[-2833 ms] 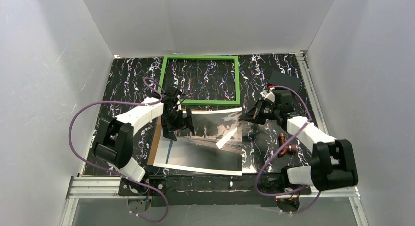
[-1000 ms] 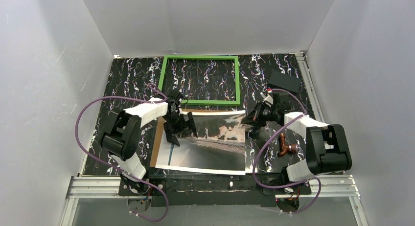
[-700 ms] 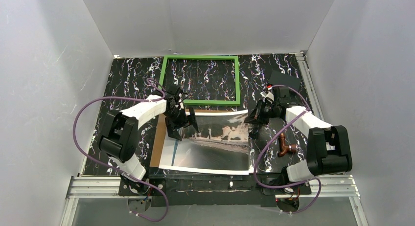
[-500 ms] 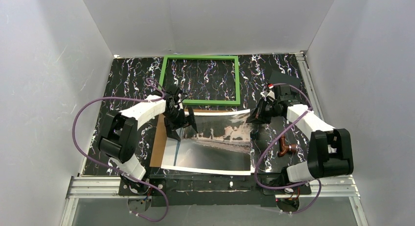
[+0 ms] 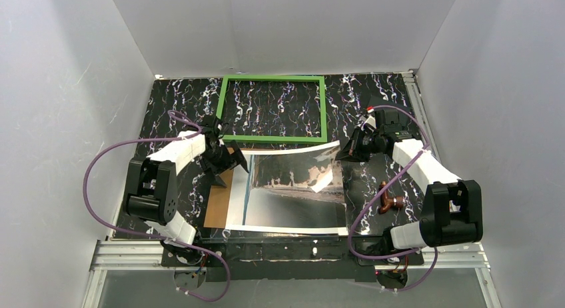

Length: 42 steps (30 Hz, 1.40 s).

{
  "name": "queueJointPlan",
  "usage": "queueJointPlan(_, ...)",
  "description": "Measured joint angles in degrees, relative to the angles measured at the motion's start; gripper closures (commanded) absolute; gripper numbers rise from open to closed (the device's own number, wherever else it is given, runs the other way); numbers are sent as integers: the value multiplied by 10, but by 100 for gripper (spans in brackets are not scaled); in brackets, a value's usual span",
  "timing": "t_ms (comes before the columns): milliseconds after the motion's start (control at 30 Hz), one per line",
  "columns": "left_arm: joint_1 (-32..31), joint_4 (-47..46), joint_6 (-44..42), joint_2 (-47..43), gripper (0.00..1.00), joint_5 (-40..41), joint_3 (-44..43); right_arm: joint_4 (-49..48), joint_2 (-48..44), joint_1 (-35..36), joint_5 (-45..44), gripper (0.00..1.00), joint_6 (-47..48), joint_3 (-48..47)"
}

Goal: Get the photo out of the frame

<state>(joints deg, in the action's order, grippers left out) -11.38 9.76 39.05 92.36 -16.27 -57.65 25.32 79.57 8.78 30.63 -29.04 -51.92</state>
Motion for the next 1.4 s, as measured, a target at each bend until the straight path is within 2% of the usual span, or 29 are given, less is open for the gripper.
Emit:
queueJointPlan(300,8,-1,-12,7,2,26,2,-7,0,7,5,99,-7,3)
queueJointPlan(500,13,2,-16,32,2,34,2,-14,0,38,-4,99,-14,3)
queueJointPlan(667,16,14,-18,44,2,37,-9,33,-7,46,-45,99,-6,-19)
queueJointPlan(933,22,24,-20,50,2,38,-13,161,-75,24,-138,99,43,-124)
queueJointPlan(1133,24,29,-20,56,2,38,-17,245,-127,0,-177,99,80,-203)
queueJointPlan(1400,24,30,-22,55,2,36,-17,380,-144,-2,-173,99,104,-462)
